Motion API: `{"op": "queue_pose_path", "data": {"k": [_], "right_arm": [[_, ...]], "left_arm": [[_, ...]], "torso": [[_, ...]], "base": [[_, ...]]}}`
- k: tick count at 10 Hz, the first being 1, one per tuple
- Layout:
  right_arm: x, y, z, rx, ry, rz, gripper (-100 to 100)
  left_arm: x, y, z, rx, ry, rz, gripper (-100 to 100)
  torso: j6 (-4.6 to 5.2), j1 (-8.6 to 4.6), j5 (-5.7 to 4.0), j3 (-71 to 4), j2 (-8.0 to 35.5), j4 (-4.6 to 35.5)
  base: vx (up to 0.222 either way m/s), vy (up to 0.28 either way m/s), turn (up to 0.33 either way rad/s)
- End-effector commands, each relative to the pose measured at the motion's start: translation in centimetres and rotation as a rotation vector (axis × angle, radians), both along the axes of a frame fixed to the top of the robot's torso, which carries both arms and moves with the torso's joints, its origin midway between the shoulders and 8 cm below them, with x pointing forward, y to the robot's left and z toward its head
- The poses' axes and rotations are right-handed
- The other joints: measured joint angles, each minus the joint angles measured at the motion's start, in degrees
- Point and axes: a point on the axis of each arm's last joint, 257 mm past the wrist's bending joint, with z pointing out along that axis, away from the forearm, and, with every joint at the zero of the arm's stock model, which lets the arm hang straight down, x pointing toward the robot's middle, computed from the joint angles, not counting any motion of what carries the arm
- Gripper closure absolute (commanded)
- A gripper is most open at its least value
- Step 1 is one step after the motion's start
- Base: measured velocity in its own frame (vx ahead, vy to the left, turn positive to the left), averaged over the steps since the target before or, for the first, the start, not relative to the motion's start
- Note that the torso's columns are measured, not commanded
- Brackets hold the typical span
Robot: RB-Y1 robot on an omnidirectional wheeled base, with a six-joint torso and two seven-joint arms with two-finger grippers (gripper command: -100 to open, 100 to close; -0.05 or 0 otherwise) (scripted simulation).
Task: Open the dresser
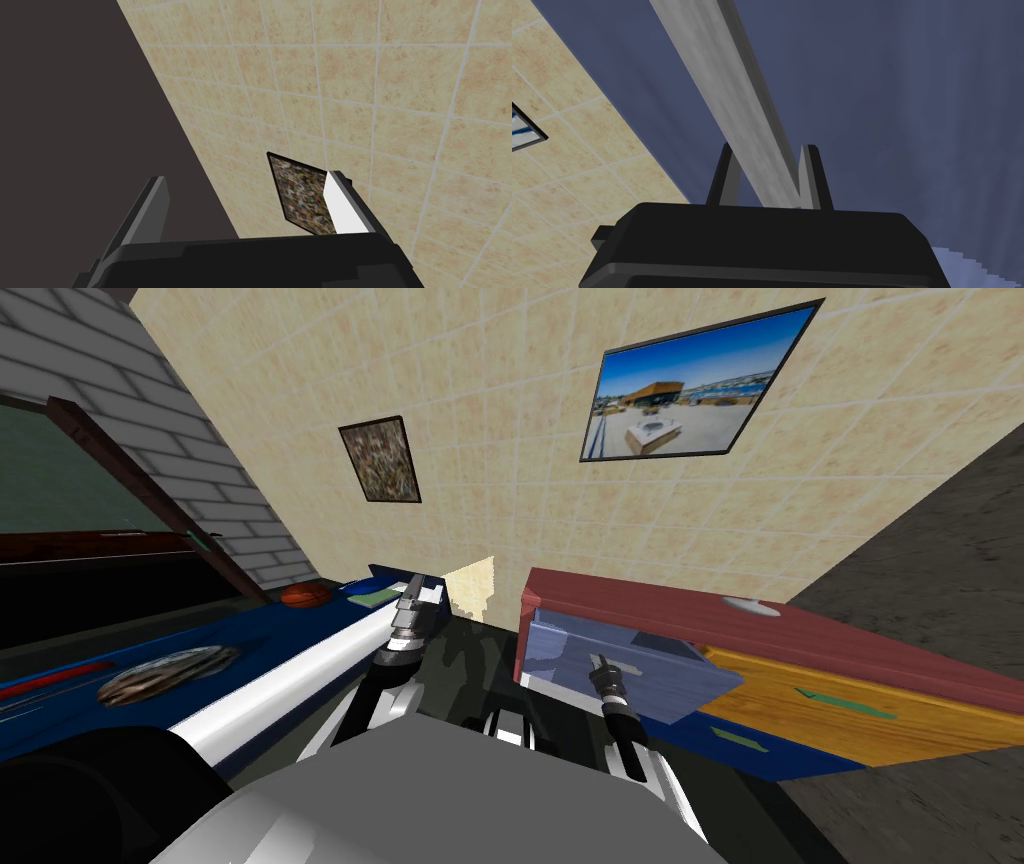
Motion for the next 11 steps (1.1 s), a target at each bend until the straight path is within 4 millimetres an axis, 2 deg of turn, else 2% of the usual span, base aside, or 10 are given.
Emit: {"op": "queue_pose_path", "data": {"k": [1,3,4,11], "right_arm": [[-0.3,0.0,-0.2,-0.003,0.004,0.001,100],[-0.3,0.1,-0.1,-0.003,0.003,0.004,100],[0.1,-0.2,0.0,-0.003,0.012,-0.002,-100],[3.2,-2.3,3.9,-0.005,0.011,-0.056,-100]], "left_arm": [[0.0,0.0,0.0,0.0,0.0,0.0,0],[0.0,0.0,0.0,0.0,0.0,0.0,0],[0.0,0.0,0.0,0.0,0.0,0.0,0],[0.0,0.0,0.0,0.0,0.0,0.0,0]], "torso": [[0.0,0.05,0.02,0.0,-0.1,0.0],[0.0,-0.02,0.05,-0.1,-0.2,0.0],[-0.02,-0.03,0.11,-0.3,-0.5,0.1],[-0.09,0.09,0.06,-0.2,-0.3,0.0]], "base": [[-0.202,0.039,-0.027],[-0.156,0.016,-0.013],[-0.05,0.0,0.064],[-0.071,-0.008,0.086]]}}
